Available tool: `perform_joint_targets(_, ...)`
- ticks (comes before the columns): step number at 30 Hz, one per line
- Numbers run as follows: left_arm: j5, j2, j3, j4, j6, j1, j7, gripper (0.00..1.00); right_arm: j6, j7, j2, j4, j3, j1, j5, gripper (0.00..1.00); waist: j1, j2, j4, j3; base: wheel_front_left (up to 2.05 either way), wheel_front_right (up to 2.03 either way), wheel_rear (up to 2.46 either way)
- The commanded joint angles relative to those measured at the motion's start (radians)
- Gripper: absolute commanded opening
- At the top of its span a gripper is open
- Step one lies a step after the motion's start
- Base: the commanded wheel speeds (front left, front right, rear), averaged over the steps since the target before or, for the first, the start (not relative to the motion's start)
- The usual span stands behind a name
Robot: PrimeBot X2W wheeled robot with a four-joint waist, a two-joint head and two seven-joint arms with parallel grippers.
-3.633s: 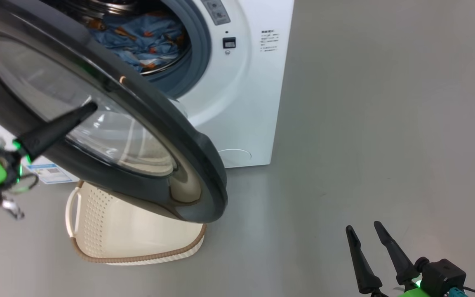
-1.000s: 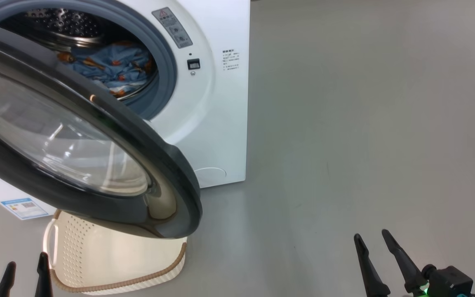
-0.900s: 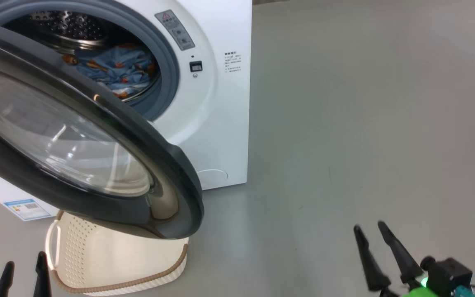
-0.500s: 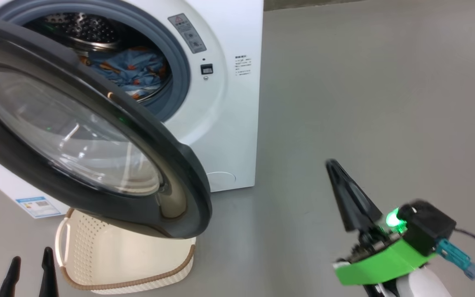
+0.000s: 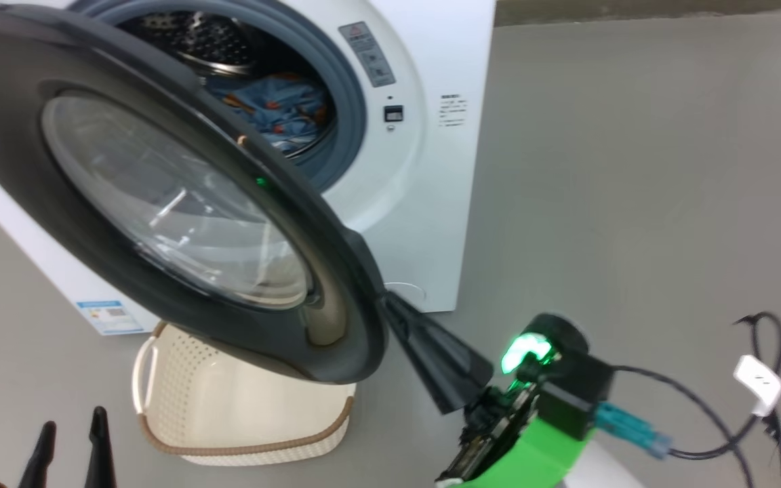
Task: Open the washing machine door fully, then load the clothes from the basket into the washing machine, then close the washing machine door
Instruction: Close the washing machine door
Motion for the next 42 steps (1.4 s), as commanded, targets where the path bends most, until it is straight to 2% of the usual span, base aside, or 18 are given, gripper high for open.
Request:
perform_joint_targets(1,0.003,0.014,0.029,-0.023,-0.002,-0.025,-0.006,1.00,0.006,-0.005,0.020,-0.003,0.031,-0.024,0.019,0.00,-0.0001,0.0000,0.026,-0.002,0.00,0.00,0.00)
perform_joint_targets(9,-0.008,0.009,-0.012,-0.019,-0.002,-0.049,-0.006,1.00,0.006,-0.005,0.026,0.190,0.138,-0.030,0.085,0.00,-0.0001,0.0000,0.102,0.017,0.00,0.00,0.00)
perform_joint_targets(15,-0.023,0.007,-0.023,-0.009,-0.002,-0.057,-0.006,1.00,0.006,-0.005,0.027,0.311,0.168,-0.054,0.099,0.00,-0.0001,0.0000,0.141,0.037,0.00,0.00,0.00)
perform_joint_targets(22,-0.034,0.006,-0.032,-0.010,-0.002,-0.067,-0.006,1.00,0.006,-0.005,0.029,0.380,0.102,-0.076,0.090,0.00,-0.0001,0.0000,0.162,0.060,0.00,0.00,0.00)
perform_joint_targets(31,-0.048,0.015,-0.032,-0.014,-0.002,-0.087,-0.006,1.00,0.006,-0.005,0.029,0.356,-0.012,-0.101,0.076,0.00,-0.0001,0.0000,0.166,0.090,0.00,0.00,0.00)
perform_joint_targets(42,-0.066,0.027,-0.045,-0.026,-0.002,-0.121,-0.006,1.00,0.006,-0.005,0.029,0.349,-0.095,-0.168,0.064,0.00,-0.0001,0.0000,0.173,0.135,0.00,0.00,0.00)
